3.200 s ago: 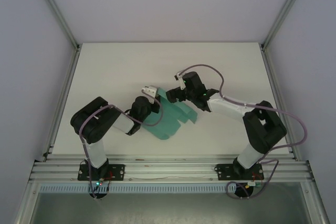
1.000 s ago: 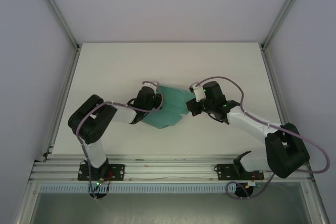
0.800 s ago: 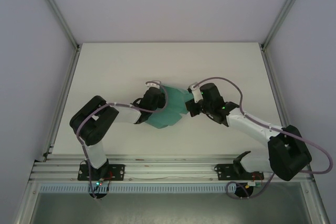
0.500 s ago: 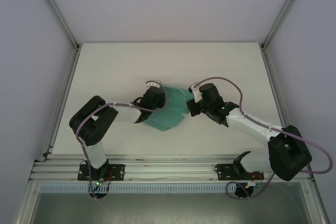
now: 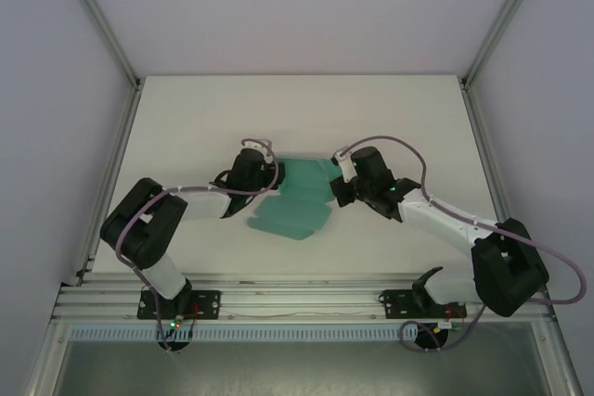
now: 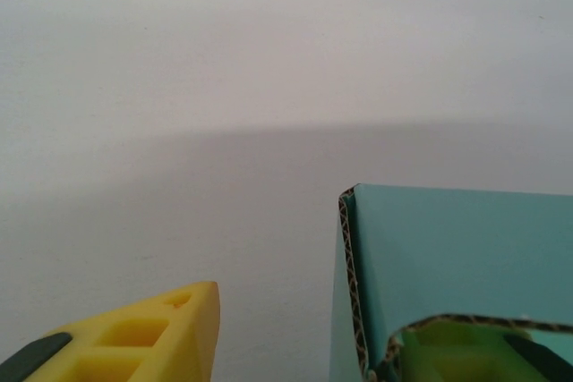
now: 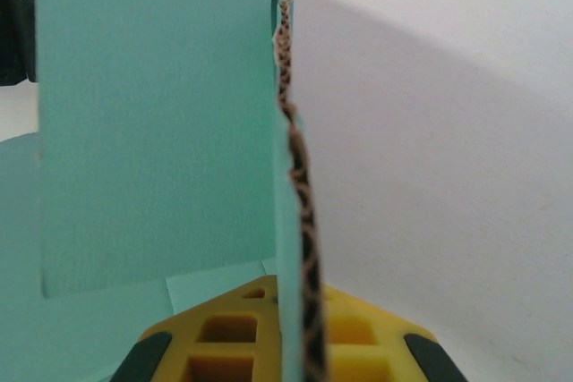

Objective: Assemble paper box

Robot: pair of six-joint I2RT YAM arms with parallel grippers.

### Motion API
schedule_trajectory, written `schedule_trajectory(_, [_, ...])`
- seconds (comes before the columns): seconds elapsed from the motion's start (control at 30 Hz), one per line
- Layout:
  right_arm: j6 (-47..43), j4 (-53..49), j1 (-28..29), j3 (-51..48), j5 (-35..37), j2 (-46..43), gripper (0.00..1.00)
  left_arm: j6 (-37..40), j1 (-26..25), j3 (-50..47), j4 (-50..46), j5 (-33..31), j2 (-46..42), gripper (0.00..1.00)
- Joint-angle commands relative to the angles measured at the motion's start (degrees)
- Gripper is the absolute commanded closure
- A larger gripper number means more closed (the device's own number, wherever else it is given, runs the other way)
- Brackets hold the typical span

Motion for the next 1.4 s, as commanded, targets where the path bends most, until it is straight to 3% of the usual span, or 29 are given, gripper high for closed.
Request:
schedule_trajectory(0.0, [0.0,-4.0,-0.4,0.6,1.6,0.8,1.00,1.2,0.6,-0.3,2.9,3.5,1.6,0.56])
schedule_trajectory(0.2, [2.1,-2.9,-0.4,0.7,2.6,0.6,1.00,0.6,-0.4,0.3,1.4,2.9,3.5,0.57])
schedule_trajectory(0.37, [3.5,-1.3,-0.5,0.1,0.6,0.1,0.95,0.8,-1.7,1.1,0.8,-0.8,4.5,0.75])
schedule_trajectory(0.47, [4.8,-0.4,-0.4,-0.7,1.5,-0.9,0.82,0.6,-2.1,1.8,0.5,-2.4,4.7,0.91])
schedule_trajectory(0.53, [5.8,-0.3,-0.4,-1.2,2.7,-2.2,0.71,0.7,-2.5,1.5,1.2,-3.5,4.3,0.94])
schedule_trajectory(0.63, [7.4,0.4,-0.4,-2.2,4.4,-5.6,0.46,0.0,-2.7,0.6,2.3,-4.5,3.0,0.97])
schedule_trajectory(0.9, [10.9,4.9,-0.5,-6.2,8.9,-20.2,0.00,-1.5,-2.8,-1.2,4.8,-6.5,0.8,1.00])
schedule_trajectory(1.03, [13.2,5.8,-0.6,-6.1,16.9,-23.1,0.00,-1.8,-2.9,-1.7,5.2,-6.5,0.3,1.00])
schedule_trajectory(1.37, [14.5,4.0,-1.0,1.1,15.0,-9.7,0.00,-1.3,-3.3,-1.8,4.8,-6.4,-0.3,1.00])
